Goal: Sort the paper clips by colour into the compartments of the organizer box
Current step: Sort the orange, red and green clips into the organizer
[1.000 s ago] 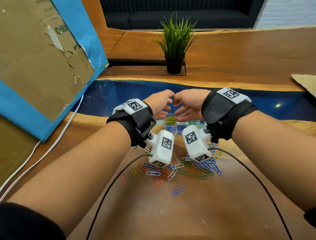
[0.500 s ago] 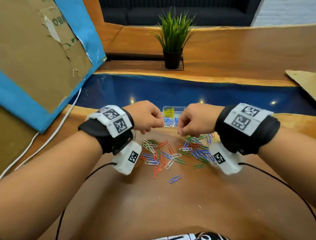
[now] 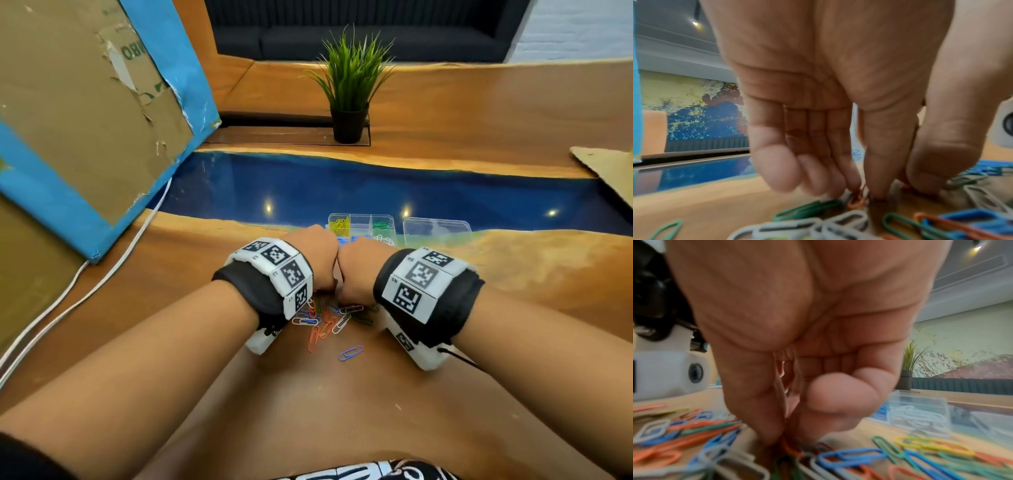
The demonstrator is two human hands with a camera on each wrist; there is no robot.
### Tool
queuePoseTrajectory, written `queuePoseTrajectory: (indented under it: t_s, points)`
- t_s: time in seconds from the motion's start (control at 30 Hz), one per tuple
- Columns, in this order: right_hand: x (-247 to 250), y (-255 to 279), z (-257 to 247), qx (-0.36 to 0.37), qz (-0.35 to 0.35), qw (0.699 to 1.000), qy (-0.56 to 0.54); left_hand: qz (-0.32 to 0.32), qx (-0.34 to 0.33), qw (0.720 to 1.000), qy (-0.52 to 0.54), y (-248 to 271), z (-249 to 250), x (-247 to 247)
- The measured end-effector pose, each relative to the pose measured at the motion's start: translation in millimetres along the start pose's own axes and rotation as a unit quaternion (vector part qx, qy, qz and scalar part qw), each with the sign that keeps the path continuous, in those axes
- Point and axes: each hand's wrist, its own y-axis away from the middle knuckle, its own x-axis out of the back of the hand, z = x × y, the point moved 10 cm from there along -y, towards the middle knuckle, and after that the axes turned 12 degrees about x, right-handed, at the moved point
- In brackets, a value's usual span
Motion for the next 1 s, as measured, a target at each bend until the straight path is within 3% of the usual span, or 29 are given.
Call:
queuePoseTrajectory:
  t_s: [0.17,0.27,0.33,0.47,0.53,0.6,0.63,0.67,0.73,0.77,0.83,1.0]
  points:
    - [4,9,24,-0.045,0.019,0.998,-0.047,0.01,-0.011,0.999,0.031,0,1,0]
    - [1,14,47,-0.06,0.044,0.974,-0.212,0.02,0.011,0.993,0.119,-2,-14,5]
    - [-9,18,53,-0.064,0.052,0.913,-0.4,-0.017,0.018,0.97,0.242,-2,-25,3]
    - [-22,22,62,-0.107,0.081,0.75,-0.648,-0.138,0.016,0.849,0.511,9,-37,-9]
    - [-26,20,57,-0.118,0.076,0.719,-0.681,-0.157,0.019,0.829,0.537,16,-40,-10]
    - [-27,14,45,-0.112,0.062,0.733,-0.669,-0.16,0.034,0.831,0.532,19,-48,-15]
    - [-27,12,37,-0.102,0.049,0.755,-0.645,-0.164,0.04,0.836,0.522,20,-50,-18]
    - [-26,10,29,-0.084,0.035,0.803,-0.589,-0.164,0.039,0.852,0.496,21,-51,-20]
    - [-22,5,13,-0.027,0.002,0.929,-0.369,-0.134,0.014,0.916,0.378,22,-51,-21]
    - [-19,2,5,0.001,-0.003,0.968,-0.251,-0.11,-0.013,0.944,0.31,23,-48,-20]
    - [-14,0,-9,0.025,0.004,0.992,-0.123,-0.086,-0.052,0.968,0.229,29,-41,-21]
    - [-10,-5,-19,0.035,0.025,0.997,-0.057,-0.065,-0.069,0.986,0.14,32,-33,-25]
